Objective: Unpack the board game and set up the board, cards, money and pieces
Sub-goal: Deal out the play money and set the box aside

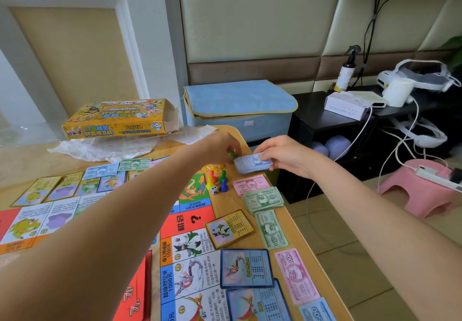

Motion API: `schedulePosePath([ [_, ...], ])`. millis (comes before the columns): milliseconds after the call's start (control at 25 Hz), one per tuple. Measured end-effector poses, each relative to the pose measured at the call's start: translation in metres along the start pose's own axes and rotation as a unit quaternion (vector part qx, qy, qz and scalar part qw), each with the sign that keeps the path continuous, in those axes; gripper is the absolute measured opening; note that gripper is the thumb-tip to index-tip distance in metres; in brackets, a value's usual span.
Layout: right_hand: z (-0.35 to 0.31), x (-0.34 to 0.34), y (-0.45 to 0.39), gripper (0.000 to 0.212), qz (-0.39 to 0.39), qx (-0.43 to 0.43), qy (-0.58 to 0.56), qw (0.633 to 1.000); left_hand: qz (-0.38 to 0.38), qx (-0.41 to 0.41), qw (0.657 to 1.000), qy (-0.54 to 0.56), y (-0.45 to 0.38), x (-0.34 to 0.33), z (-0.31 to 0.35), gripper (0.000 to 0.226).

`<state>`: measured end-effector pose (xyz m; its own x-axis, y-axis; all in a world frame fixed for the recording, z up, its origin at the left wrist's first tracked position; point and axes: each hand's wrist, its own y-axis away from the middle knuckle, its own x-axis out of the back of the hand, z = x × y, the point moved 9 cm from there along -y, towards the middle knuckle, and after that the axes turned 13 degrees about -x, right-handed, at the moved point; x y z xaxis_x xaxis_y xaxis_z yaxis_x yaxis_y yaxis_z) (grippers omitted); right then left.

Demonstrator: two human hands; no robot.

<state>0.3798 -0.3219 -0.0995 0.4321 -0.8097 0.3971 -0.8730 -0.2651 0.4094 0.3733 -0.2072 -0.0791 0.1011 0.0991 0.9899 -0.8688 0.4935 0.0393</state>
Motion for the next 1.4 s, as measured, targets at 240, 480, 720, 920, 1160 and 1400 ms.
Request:
schedulePosePath([
  [240, -0.027, -0.024, 0.004, 0.013, 0.058, 0.063, 0.212, 0.974, 0.116, 0.037, 0.989, 0.085, 0.015, 0.033, -0.016, 0.024],
  [480, -0.032, -0.03, 0.013, 0.013, 0.169, 0.103, 0.386, 0.901, 0.174, 0.063, 0.979, 0.086, 0.036, 0.051, -0.008, 0.033],
  [720, -0.052, -0.011, 0.073, 0.019, 0.16, 0.139, 0.287, 0.934, 0.183, 0.039, 0.977, 0.105, 0.082, 0.068, 0.026, 0.029],
  [920, -0.041, -0.021, 0.155, 0.01, 0.075, 0.164, 0.295, 0.938, 0.16, 0.016, 0.979, 0.129, 0.135, 0.066, 0.084, 0.027],
  [1160, 0.019, -0.072, 0.265, 0.015, -0.113, 0.138, 0.494, 0.851, 0.014, -0.066, 0.987, 0.147, 0.183, 0.018, 0.184, 0.024],
  [1400, 0.088, -0.093, 0.301, 0.044, -0.127, 0.045, 0.654, 0.744, -0.086, -0.049, 0.981, 0.165, 0.218, -0.027, 0.245, 0.034],
])
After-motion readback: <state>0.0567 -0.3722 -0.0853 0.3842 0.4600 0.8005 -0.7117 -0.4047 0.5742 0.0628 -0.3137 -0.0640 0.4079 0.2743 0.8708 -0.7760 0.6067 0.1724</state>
